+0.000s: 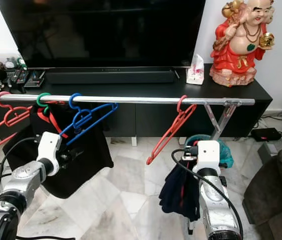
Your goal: Hang hanger
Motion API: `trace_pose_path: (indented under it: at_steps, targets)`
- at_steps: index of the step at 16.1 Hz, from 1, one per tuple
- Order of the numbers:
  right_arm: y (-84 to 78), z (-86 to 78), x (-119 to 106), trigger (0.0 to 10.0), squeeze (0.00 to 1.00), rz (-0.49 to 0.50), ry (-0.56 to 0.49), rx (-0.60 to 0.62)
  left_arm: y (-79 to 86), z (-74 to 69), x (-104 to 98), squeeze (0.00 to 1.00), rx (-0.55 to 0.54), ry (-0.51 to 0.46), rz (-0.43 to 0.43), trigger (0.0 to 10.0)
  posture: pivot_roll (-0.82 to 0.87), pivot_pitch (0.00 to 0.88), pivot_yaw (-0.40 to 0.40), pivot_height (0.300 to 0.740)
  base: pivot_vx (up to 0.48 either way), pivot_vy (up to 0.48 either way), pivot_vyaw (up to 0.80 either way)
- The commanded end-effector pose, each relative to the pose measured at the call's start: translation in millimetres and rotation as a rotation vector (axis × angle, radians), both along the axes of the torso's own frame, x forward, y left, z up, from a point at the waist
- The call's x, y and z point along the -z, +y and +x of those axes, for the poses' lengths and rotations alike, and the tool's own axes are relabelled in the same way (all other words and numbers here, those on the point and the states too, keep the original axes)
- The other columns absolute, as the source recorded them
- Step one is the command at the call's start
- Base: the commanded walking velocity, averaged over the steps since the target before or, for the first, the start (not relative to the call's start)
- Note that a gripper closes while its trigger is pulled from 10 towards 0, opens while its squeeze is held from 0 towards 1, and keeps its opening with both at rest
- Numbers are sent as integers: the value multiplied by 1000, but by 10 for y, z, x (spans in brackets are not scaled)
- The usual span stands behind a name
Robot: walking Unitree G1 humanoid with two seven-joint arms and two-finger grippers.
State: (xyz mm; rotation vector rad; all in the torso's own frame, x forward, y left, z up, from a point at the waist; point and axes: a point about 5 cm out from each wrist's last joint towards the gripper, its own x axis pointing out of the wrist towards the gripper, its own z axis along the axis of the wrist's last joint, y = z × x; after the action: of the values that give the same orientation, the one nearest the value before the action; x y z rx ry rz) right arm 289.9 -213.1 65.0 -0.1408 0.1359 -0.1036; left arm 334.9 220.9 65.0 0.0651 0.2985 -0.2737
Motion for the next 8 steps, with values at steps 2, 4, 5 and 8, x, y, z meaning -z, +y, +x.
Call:
trace_pose_path:
  at_steps: [2, 4, 5, 8]
  targets:
    - [6, 24, -71, 10000, 0, -2, -27, -9, 148, 123, -295, 0, -112, -161, 33, 10000, -216, 0, 12, 740, 0, 0, 0]
    - [12, 25, -64, 10000, 0, -1, -24, -10, 259, 135, -376, 0, -204, -212, 85, 10000, -216, 0, 11, 740, 0, 0, 0]
    - [15, 22, -57, 10000, 0, -1, -22, -11, 302, 115, -347, 0, -220, -196, 120, 10000, -216, 0, 11, 740, 0, 0, 0]
    - [-1, 4, -45, 10000, 0, -1, -19, -4, 339, 40, -208, 0, -227, -133, 149, 10000, -223, 0, 13, 740, 0, 0, 0]
